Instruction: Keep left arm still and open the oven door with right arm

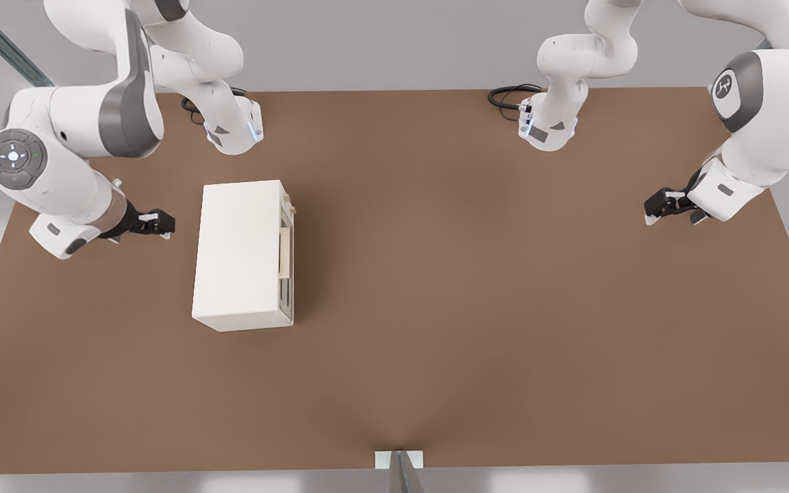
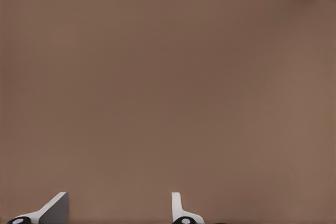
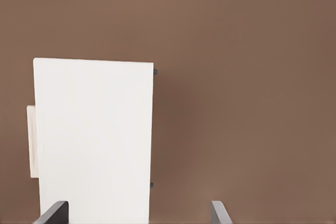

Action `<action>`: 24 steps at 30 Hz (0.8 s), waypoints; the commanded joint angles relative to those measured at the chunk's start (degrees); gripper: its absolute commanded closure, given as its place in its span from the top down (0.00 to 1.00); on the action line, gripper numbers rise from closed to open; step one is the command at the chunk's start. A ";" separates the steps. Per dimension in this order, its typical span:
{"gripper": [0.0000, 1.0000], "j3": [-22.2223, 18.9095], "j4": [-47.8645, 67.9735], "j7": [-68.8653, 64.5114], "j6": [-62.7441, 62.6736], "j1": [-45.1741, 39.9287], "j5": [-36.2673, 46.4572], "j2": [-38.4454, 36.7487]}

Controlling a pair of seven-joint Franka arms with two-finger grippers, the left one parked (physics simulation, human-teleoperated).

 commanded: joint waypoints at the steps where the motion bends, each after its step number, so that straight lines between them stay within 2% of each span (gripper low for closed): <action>1: 1.00 -0.03 -0.02 0.21 -0.65 -0.08 0.08 0.05; 4: 1.00 0.67 0.77 -0.68 -0.21 1.06 -0.19 2.06; 5: 0.08 0.85 8.76 0.47 -4.33 5.98 -2.38 7.94; 6: 0.00 0.68 19.84 1.17 -11.63 15.56 -11.69 17.27; 8: 0.00 0.68 19.05 10.92 -11.99 22.24 -13.63 20.17; 9: 0.00 0.76 17.65 18.74 -14.18 26.28 -18.90 20.96; 10: 0.00 0.67 17.03 26.91 -19.72 29.80 -19.87 23.60; 14: 0.00 0.50 15.37 43.70 -20.87 31.82 -20.31 29.14; 19: 0.00 0.32 14.40 56.63 -20.78 35.87 -22.77 32.21; 24: 0.00 -0.56 9.47 58.30 -15.60 35.96 -24.09 33.44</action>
